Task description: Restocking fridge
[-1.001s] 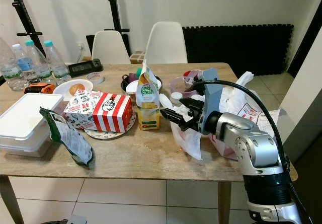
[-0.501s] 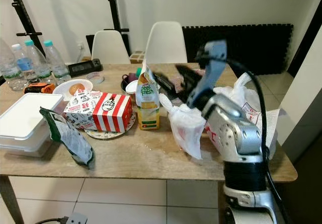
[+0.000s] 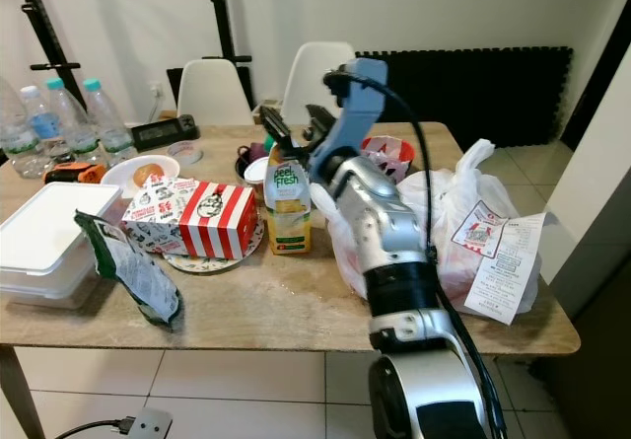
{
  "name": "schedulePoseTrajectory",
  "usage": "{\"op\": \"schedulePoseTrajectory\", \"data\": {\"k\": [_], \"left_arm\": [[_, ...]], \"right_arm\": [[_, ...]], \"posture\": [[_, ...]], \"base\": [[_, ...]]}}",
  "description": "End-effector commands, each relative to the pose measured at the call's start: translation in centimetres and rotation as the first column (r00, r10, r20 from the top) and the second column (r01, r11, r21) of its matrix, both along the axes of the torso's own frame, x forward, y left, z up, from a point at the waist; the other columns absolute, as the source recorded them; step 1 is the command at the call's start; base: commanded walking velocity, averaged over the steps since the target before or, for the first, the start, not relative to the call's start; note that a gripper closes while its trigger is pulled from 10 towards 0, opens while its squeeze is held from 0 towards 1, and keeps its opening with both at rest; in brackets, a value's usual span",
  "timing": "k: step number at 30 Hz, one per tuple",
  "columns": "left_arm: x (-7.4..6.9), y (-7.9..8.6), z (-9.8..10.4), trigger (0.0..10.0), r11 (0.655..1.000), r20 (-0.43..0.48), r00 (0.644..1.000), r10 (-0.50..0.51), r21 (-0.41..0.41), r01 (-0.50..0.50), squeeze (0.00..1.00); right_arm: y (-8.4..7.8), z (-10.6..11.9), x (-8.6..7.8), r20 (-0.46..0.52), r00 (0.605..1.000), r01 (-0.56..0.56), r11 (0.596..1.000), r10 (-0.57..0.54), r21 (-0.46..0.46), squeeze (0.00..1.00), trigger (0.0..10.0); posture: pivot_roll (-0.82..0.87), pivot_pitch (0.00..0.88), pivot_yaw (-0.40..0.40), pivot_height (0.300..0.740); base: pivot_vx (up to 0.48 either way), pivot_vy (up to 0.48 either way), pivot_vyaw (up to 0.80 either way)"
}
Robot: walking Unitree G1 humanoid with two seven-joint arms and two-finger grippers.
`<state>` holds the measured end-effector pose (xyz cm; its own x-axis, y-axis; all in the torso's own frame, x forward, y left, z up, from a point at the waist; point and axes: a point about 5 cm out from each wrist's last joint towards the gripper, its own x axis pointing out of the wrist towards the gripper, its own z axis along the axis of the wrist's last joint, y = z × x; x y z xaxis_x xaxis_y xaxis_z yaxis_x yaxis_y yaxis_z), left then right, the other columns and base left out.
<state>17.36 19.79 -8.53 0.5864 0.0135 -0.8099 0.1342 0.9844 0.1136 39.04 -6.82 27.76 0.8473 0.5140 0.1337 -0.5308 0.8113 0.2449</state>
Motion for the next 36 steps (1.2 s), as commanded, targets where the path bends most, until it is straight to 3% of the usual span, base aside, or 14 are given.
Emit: {"op": "schedulePoseTrajectory", "data": {"k": [1,3,10,13,23,36], "left_arm": [[-0.4,0.1,-0.2,10.0,1.000,-0.009,1.000,0.008,0.002,-0.008,0.00],[-0.5,-0.1,-0.2,10.0,1.000,-0.010,1.000,0.012,-0.002,-0.012,0.00],[-0.8,-0.5,-0.4,10.0,1.000,-0.015,1.000,0.021,-0.007,-0.021,0.00],[-1.0,-0.7,-0.6,10.0,1.000,-0.020,1.000,0.020,-0.007,-0.020,0.00],[-1.1,-0.7,-0.6,10.0,1.000,-0.023,1.000,0.014,-0.003,-0.014,0.00],[-1.0,0.0,-0.5,10.0,1.000,-0.024,0.999,0.021,0.003,-0.021,0.00]], "right_arm": [[0.8,-0.3,0.4,-0.003,0.999,0.039,0.999,-0.039,-0.037,0.00,10.0],[1.8,-0.8,0.9,-0.013,0.996,0.082,0.993,-0.084,-0.087,0.00,10.0],[3.3,-1.3,1.1,-0.025,0.997,0.064,0.993,-0.067,-0.098,0.00,10.0],[4.1,-2.1,1.0,-0.027,0.998,0.053,0.984,-0.059,-0.168,0.00,10.0],[5.3,-4.5,1.2,-0.069,0.987,0.123,0.952,-0.148,-0.282,0.00,10.0],[6.9,-4.1,1.1,-0.077,0.977,0.175,0.953,-0.199,-0.246,0.00,10.0]], "posture": [[-0.06,0.051,0.019,0.740],[-0.06,0.054,0.016,0.740],[-0.06,0.054,0.010,0.740],[-0.06,0.054,0.010,0.740],[-0.06,0.053,0.017,0.740],[-0.06,0.063,0.017,0.740]], "base": [[0.000,0.000,0.00],[0.000,0.000,0.00],[0.000,0.000,0.00],[0.000,0.000,0.00],[0.000,0.000,0.00],[0.000,0.000,0.00]]}}
